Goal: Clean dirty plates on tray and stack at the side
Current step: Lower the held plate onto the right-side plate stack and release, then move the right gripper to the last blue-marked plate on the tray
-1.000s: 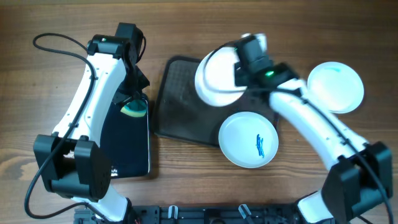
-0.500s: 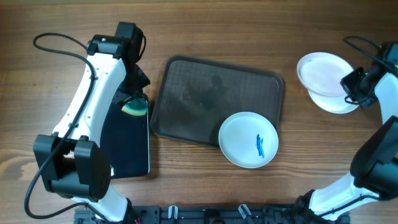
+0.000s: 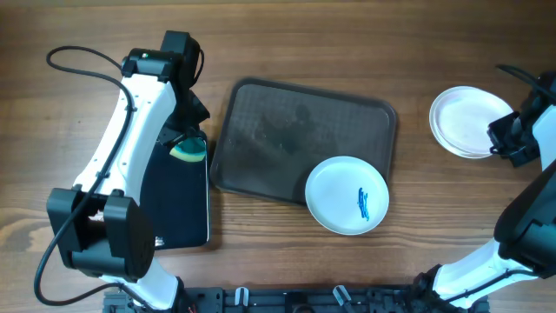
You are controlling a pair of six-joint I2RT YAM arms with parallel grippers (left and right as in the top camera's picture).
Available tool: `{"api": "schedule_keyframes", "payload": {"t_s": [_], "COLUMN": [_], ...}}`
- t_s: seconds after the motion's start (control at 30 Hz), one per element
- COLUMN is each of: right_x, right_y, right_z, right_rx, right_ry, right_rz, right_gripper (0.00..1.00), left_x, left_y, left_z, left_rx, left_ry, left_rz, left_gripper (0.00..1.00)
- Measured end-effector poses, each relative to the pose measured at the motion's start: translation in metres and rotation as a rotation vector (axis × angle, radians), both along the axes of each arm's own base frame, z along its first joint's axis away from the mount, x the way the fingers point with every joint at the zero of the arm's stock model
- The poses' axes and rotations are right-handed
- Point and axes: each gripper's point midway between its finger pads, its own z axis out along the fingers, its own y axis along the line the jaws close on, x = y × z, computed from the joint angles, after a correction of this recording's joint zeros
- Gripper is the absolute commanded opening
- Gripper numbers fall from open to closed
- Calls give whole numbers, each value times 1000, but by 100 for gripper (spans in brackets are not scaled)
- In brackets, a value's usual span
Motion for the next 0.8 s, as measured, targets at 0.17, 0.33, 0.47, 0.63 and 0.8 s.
{"api": "schedule_keyframes", "payload": {"t_s": [0.17, 0.33, 0.47, 0.63, 0.8], "right_x": [-1, 33, 63, 54, 3], "right_y": [0, 37, 127, 226, 332], "right_z": [0, 54, 107, 112, 94], "right_rx": [-2, 56, 164, 404, 389], "right_ry": [12, -144, -329, -346, -101], "right_rz": [29, 226, 508, 843, 1155], "right_gripper": [82, 92, 100, 100, 95], "left_x": [0, 0, 0, 4, 7], "left_y": [0, 0, 0, -1, -1], "left_z": [0, 0, 0, 0, 0], "left_rx": [0, 0, 0, -3, -7], "left_ry": [0, -1, -1, -18, -27], "left_rz": [0, 0, 0, 0, 0], "left_gripper": [4, 4, 4, 4, 4]}}
